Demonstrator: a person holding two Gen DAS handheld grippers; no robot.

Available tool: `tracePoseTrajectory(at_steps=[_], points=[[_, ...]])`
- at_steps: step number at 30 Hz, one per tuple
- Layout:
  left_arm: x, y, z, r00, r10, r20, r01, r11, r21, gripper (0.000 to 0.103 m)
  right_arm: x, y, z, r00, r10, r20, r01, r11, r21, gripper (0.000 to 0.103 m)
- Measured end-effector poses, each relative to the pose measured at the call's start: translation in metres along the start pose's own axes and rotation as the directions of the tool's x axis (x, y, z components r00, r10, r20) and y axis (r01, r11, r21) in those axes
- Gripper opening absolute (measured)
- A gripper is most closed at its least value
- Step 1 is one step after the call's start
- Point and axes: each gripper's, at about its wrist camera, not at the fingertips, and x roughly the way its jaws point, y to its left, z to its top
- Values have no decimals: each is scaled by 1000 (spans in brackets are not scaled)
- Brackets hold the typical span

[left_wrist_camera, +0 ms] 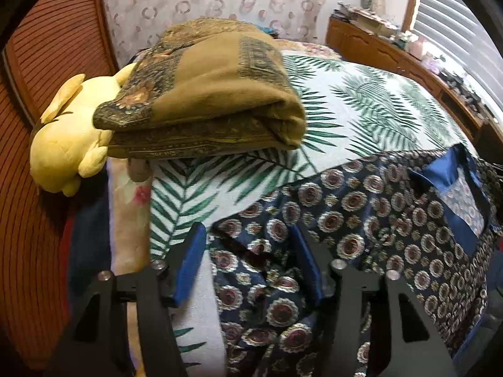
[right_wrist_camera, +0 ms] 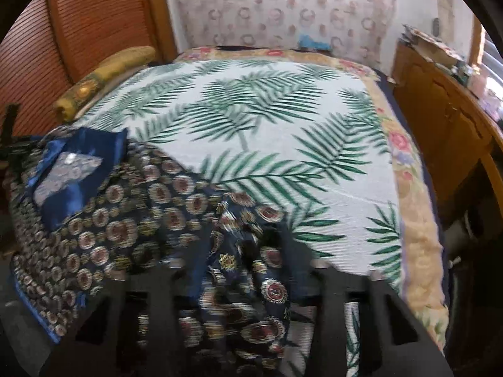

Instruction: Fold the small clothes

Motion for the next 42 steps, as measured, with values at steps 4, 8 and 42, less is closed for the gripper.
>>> tracePoseTrajectory(at_steps=[4, 8, 42], points=[[-3, -6, -3, 999, -46, 7, 45, 998, 35, 21, -4, 11, -1, 1000, 22, 19, -22, 999, -34, 9], [-14, -18, -6, 997, -75, 28, 73, 994, 75, 3, -19, 18, -1, 997, 26, 77, -23, 999, -40, 6], [-231, -30, 142, 787, -38, 616, 6, 999, 54, 3, -286, 42, 169, 775, -106, 623, 227, 967, -119, 1]])
